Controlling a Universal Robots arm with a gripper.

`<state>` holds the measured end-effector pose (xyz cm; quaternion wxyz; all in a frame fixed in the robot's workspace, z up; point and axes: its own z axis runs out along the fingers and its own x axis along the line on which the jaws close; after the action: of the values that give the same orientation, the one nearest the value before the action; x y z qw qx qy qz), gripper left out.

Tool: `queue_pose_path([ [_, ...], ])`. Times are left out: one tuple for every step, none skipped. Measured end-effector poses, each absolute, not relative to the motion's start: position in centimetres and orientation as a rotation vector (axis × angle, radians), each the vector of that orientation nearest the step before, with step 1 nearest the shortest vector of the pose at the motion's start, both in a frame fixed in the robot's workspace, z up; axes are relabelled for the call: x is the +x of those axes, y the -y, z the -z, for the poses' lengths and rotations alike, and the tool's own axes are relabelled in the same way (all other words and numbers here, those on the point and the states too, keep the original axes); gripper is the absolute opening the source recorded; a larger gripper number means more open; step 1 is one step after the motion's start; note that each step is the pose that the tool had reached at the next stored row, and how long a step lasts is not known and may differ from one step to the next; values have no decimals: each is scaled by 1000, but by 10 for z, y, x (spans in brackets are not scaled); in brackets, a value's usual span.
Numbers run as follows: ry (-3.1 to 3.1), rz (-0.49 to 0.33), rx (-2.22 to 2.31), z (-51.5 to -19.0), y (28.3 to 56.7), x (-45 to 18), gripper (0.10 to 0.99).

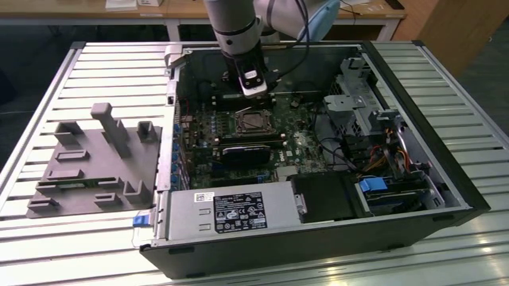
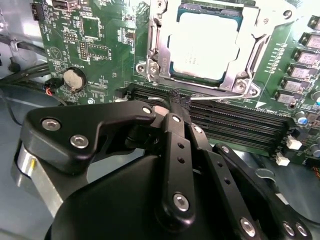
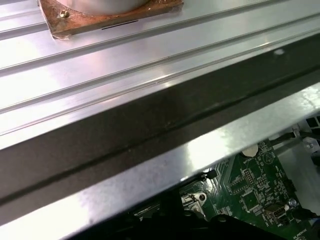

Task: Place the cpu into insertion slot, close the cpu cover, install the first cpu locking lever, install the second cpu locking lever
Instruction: 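Install the first cpu locking lever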

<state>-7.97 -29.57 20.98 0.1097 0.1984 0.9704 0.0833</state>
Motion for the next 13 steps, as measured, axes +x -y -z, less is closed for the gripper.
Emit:
queue_pose_path([
  [-2853,-245,583,-209,296,-80,106],
  [-2853,-245,583,-209,296,-80,106],
  [-2853,-245,583,-209,296,-80,106],
  [-2853,-245,583,-208,296,-80,106],
  [-2853,-245,583,-208,296,-80,106],
  [-2853,-245,583,-207,296,-80,106],
  [-2853,-245,583,-207,297,-80,106],
  [-2853,-245,583,-207,297,-80,106],
  [-2853,-245,583,-206,297,-80,106],
  [-2853,-245,583,-206,297,-80,106],
  [-2853,-245,583,-205,297,-80,106],
  [-2853,-245,583,-205,297,-80,106],
  [-2853,-245,583,-204,297,-79,106],
])
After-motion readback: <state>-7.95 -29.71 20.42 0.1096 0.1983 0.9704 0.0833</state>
